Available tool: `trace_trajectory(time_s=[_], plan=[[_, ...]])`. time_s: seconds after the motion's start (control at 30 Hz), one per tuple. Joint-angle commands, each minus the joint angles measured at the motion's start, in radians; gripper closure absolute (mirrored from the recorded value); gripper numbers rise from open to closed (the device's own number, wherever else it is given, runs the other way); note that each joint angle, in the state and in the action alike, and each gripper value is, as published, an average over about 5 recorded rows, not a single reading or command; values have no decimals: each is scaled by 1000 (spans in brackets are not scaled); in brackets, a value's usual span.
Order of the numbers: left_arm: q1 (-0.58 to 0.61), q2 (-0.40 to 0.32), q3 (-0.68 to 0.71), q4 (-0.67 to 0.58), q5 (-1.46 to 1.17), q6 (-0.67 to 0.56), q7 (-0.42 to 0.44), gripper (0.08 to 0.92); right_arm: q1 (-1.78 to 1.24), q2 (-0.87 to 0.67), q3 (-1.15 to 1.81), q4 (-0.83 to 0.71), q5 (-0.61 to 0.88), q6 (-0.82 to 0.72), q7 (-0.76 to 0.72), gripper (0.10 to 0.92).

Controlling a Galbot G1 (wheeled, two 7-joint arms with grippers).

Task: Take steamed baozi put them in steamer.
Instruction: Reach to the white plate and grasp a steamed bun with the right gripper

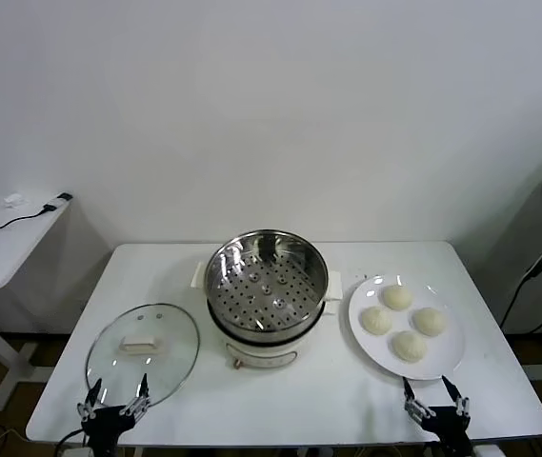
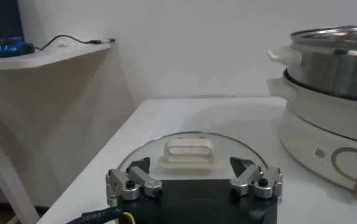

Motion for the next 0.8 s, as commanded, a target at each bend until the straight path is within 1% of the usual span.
trace_trajectory(time_s=[0.03,0.13,0.23,0.33,0.43,0.5,0.6,0.67,0.8], plan=[[-1,1,0,2,1,2,0,177,138,-53,49,23,-54,-98,-22,203],[-6,3,0,3,0,2,-1,177,307,-141,26,-13,-59,-181,-37,203],[-10,5,0,1,0,2,-1,177,508,-259,-54,-86,-75,-269,-104,203],[-13,7,1,-1,0,1,-1,177,712,-385,-214,-190,-98,-297,-224,203],[-15,8,1,-3,0,1,-1,177,913,-504,-414,-294,-149,-292,-399,203],[-15,8,-1,-7,0,1,0,177,1053,-572,-565,-365,-196,-258,-548,203],[-13,9,-5,-11,2,-1,0,177,1276,-644,-813,-483,-289,-156,-790,203],[-12,9,-10,-10,6,-4,-1,177,1426,-664,-967,-567,-349,-65,-931,203],[-13,8,-18,-10,8,-7,-1,177,1694,-646,-1227,-724,-412,110,-1133,203]])
